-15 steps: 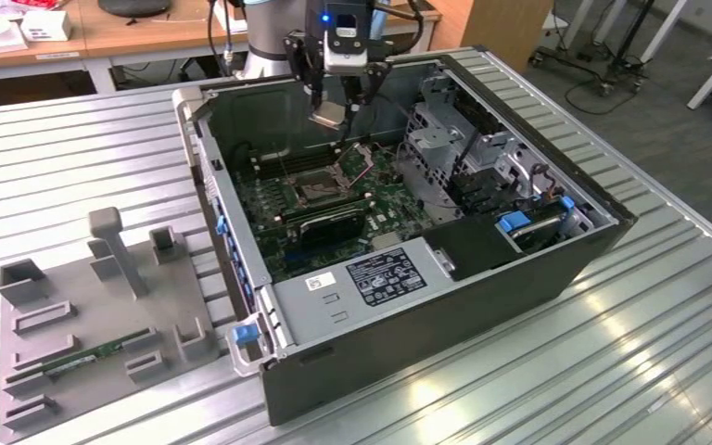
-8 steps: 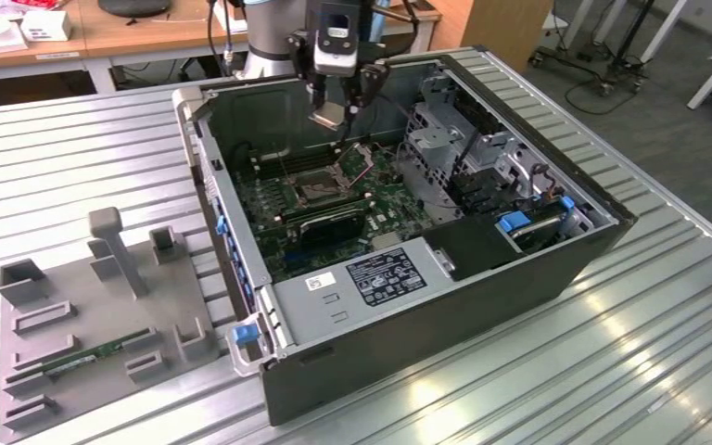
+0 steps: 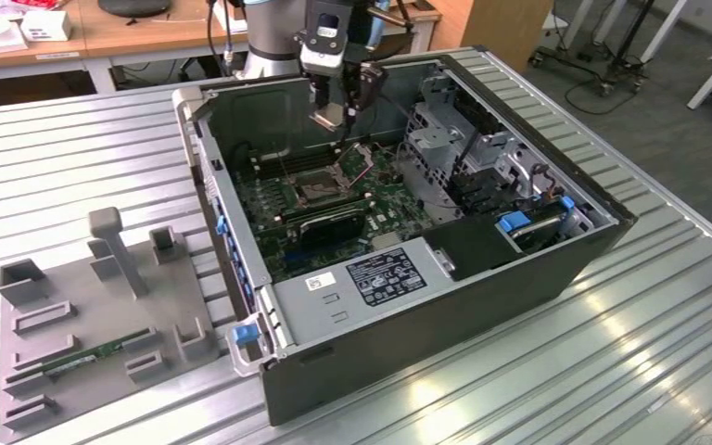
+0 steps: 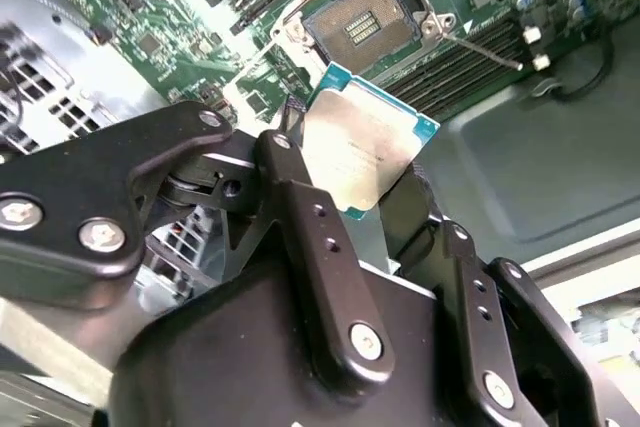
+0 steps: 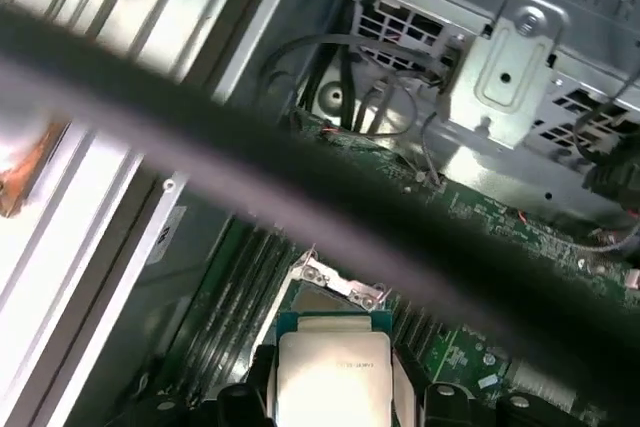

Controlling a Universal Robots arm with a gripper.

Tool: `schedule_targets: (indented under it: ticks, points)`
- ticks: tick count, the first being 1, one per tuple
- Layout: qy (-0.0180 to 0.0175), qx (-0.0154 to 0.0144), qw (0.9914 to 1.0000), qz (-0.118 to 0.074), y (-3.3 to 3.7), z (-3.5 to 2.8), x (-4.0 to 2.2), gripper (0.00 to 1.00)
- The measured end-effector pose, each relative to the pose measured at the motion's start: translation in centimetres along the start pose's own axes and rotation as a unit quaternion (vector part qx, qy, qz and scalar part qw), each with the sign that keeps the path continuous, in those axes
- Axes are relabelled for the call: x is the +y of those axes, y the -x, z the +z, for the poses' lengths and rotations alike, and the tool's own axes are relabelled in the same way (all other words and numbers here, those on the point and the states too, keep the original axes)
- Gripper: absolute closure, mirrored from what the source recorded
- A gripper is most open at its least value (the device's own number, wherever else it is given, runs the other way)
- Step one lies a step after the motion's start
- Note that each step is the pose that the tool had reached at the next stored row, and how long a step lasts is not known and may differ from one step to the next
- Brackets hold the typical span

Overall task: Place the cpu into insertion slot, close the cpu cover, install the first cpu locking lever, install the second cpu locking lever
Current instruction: 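Place the cpu into insertion slot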

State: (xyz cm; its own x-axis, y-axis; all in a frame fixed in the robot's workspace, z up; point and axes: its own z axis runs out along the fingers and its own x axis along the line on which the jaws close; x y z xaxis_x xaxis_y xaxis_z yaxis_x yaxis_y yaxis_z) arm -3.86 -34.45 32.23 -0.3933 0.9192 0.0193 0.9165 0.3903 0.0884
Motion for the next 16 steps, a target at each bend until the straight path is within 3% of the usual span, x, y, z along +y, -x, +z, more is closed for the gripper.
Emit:
schedule_targets:
  ticks: [4,8,12,16]
  points:
    - [0.0007,-0.0032,0.99936,0.036,0.00,0.05,0.00,0.46]
    - [0.0013,-0.0064,0.99740,0.072,0.00,0.09,-0.01,0.46]
    - [0.0020,-0.0093,0.99436,0.106,0.00,0.12,-0.01,0.46]
    - [0.0027,-0.0123,0.99021,0.139,0.00,0.15,-0.01,0.46]
